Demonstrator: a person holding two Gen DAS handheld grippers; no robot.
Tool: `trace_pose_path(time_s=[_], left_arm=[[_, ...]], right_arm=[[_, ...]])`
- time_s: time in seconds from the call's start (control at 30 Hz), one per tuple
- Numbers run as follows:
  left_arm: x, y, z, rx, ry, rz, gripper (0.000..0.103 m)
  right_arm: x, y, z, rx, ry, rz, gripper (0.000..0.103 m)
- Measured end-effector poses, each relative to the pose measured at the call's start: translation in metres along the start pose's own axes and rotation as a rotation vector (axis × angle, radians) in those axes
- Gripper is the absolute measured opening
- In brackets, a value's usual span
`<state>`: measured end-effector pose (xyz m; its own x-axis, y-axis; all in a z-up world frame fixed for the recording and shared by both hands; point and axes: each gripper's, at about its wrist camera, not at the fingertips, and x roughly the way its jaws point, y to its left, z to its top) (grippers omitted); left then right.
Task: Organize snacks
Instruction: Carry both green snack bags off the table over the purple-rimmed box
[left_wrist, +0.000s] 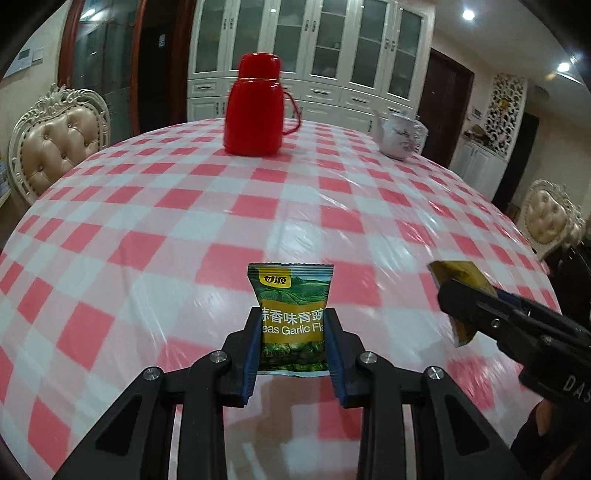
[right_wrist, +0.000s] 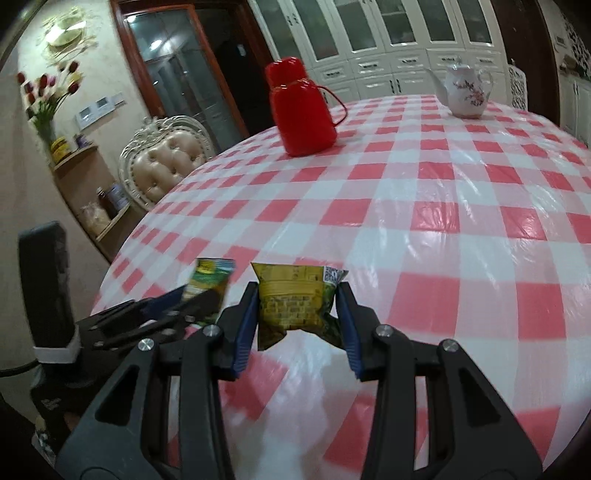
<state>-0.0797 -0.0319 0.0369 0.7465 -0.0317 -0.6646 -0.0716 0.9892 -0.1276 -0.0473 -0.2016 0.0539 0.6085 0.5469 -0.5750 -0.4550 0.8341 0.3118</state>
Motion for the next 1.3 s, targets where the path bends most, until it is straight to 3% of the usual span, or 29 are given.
trace_pose_path(time_s=[0.27, 0.83, 1.3], left_arm=[[-0.031, -0.017, -0.022, 0.063, -0.025, -0.022, 0.033], [-0.051, -0.077, -0.053, 0.216, -0.005, -0.096, 0.033], [-0.065, -0.167, -0.085, 0.44, 0.02, -0.217, 0.033]], right_arm=[[-0.034, 0.009, -0.021, -0.036, -0.017, -0.027, 0.045], [-0.109, -0.023, -0.063, -0.091, -0.041, -0.149, 0.046], [-0.211, -0.079, -0.11, -0.084, -0.034, -0.292, 0.046]])
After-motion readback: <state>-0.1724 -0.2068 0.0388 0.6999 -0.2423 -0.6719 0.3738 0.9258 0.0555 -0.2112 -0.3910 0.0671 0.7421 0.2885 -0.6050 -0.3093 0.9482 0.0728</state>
